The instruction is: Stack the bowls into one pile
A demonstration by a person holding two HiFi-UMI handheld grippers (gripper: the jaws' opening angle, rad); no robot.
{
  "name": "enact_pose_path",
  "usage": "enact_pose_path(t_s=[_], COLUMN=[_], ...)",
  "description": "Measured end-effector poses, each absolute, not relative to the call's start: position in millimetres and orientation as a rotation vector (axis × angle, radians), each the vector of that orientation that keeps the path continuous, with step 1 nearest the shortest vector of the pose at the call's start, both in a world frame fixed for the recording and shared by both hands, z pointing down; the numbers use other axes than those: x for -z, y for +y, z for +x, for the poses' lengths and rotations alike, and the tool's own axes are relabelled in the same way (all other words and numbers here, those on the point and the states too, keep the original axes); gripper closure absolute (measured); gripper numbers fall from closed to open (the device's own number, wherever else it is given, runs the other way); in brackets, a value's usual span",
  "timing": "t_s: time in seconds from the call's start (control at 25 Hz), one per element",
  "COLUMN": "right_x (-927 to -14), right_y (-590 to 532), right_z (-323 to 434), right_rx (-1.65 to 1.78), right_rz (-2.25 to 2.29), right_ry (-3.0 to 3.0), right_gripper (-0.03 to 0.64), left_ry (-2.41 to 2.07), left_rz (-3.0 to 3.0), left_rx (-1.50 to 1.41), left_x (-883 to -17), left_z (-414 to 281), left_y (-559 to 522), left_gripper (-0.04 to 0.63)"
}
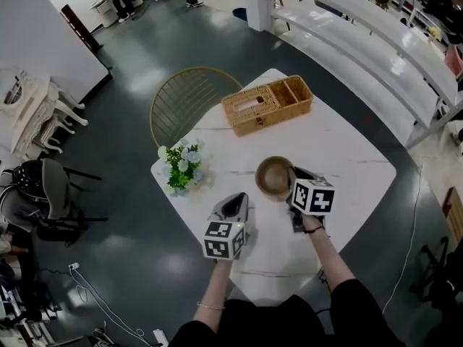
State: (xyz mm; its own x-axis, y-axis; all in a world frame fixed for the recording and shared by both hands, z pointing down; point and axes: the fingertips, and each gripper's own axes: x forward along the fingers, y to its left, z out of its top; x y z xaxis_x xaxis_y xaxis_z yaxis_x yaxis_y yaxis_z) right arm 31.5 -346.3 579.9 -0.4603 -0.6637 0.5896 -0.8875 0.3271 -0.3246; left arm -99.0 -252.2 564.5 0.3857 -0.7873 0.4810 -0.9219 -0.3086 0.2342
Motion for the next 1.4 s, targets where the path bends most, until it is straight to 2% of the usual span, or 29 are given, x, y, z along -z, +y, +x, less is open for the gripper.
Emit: enact_pose_path(t_s=[1.08,1.28,1.4], right_x=[-593,-591,-589], right_y=[-349,-347,-347], right_z=[17,14,16], right_rx=[-0.72,-0.704,-0.68], right_rz=[1.332,1.353,1.373], right_ry=[-2.243,-2.259,-2.268], right_gripper=[0.584,0.526,0.514], left_ry=[-1.44,-1.443,-1.445], left_rz=[2.138,2.142,2.143], left_rx=[-0.395,-0.389,-0.385], left_x=[-582,-579,-578], left_z=[-93,-94,-95], left_y=[-250,-248,-246], left_gripper=[0.58,0.58,0.581])
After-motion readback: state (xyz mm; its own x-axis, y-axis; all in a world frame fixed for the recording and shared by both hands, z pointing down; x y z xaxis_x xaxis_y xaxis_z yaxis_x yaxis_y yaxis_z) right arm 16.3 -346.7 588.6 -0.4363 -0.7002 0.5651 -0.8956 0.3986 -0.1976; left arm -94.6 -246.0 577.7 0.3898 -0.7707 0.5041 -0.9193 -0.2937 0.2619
